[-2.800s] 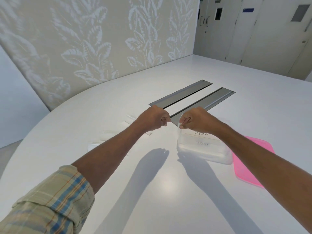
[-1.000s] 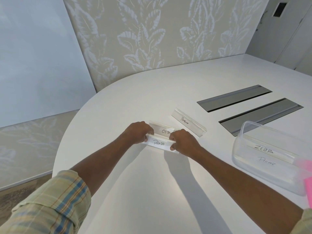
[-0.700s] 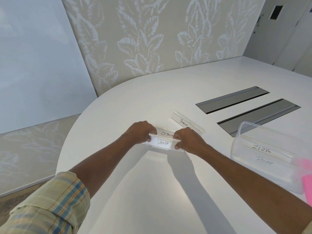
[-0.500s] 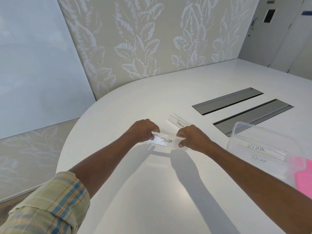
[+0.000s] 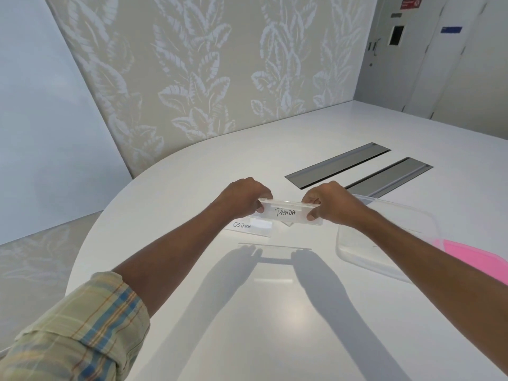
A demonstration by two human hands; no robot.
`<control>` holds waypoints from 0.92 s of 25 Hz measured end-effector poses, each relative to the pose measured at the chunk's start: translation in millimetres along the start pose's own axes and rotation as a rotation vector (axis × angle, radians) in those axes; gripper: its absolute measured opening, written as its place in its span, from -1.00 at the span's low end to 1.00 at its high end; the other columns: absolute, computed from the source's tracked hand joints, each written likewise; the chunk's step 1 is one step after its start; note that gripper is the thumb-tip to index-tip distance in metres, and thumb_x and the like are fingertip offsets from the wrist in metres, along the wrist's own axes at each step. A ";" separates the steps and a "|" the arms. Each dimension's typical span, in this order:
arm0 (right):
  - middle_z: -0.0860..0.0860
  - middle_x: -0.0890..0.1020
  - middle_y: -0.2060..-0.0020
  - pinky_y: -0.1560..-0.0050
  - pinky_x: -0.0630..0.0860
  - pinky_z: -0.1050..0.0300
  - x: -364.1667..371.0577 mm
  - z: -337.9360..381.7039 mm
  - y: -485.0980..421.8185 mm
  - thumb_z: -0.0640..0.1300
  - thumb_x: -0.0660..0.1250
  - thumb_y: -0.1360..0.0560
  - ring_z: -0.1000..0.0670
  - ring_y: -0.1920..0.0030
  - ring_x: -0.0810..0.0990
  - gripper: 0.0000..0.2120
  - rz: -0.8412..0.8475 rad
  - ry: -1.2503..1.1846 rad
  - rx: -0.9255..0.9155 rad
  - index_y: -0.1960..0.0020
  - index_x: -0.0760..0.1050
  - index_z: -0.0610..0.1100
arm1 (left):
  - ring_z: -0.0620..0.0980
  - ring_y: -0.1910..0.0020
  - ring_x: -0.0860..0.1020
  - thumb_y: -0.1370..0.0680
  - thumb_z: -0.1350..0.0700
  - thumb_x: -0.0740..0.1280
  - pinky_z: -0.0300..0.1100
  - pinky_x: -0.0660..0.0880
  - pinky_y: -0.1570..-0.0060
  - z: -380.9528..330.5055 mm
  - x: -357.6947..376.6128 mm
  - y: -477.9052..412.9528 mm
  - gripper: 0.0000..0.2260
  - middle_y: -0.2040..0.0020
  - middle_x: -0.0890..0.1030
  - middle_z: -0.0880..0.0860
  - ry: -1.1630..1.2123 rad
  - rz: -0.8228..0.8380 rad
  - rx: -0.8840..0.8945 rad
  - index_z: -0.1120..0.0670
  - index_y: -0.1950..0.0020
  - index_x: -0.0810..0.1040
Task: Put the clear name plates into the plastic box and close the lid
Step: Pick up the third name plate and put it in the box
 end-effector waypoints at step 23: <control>0.01 0.68 0.14 0.04 0.62 -0.02 -85.5 -192.2 79.6 -0.24 0.67 -0.29 -0.09 0.08 0.66 -0.68 -0.032 0.098 0.231 0.01 0.69 -0.12 | 0.06 -0.18 0.65 -0.51 0.29 0.34 -0.06 0.58 -0.02 -209.8 32.8 -122.5 -0.61 -0.07 0.75 -0.02 -0.116 0.054 0.222 -0.05 -0.26 0.66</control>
Point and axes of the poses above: each hand's wrist, its own y-axis away from the middle knuckle, its own x-axis out of the palm, z = x × y, the point moved 5 cm from there along -y, towards the middle knuckle
